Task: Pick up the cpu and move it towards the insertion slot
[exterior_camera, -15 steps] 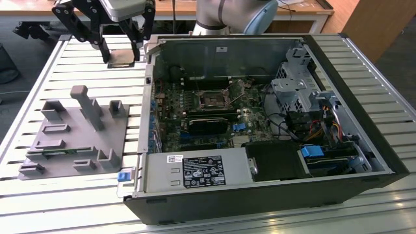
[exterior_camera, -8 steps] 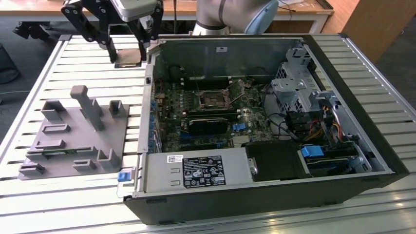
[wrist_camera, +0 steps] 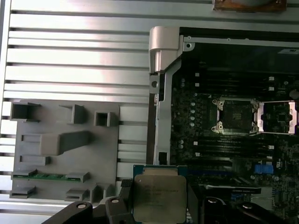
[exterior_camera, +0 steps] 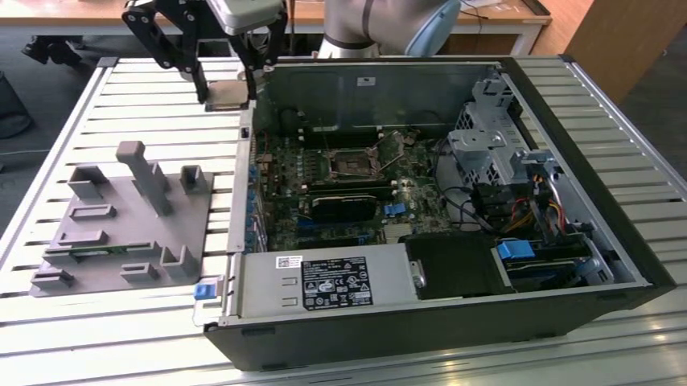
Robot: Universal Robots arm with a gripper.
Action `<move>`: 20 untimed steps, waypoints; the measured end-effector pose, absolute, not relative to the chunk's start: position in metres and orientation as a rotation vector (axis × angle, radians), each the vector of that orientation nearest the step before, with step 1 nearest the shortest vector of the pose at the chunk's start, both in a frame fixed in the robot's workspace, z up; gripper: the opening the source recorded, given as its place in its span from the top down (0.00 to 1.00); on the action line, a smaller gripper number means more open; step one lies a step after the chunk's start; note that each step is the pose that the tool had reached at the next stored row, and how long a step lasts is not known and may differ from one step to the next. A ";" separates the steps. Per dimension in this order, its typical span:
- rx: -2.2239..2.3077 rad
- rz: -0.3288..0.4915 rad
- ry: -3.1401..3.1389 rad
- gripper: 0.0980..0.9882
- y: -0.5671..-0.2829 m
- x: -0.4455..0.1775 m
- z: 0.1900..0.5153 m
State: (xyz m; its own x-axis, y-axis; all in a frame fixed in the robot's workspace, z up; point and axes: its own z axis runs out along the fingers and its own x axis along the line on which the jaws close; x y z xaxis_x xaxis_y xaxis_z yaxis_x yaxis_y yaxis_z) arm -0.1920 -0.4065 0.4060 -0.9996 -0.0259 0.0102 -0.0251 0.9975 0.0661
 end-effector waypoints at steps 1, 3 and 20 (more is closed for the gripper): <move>0.040 -0.103 -3.129 0.50 -0.406 -0.191 0.406; 0.040 -0.103 -3.129 0.50 -0.405 -0.188 0.406; 0.044 -0.103 -3.128 0.50 -0.393 -0.167 0.406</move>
State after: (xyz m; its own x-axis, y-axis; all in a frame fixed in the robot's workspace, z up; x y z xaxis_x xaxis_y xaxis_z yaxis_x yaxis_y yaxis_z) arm -0.1669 -0.3927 0.4056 -0.9995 -0.0283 0.0102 -0.0276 0.9974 0.0661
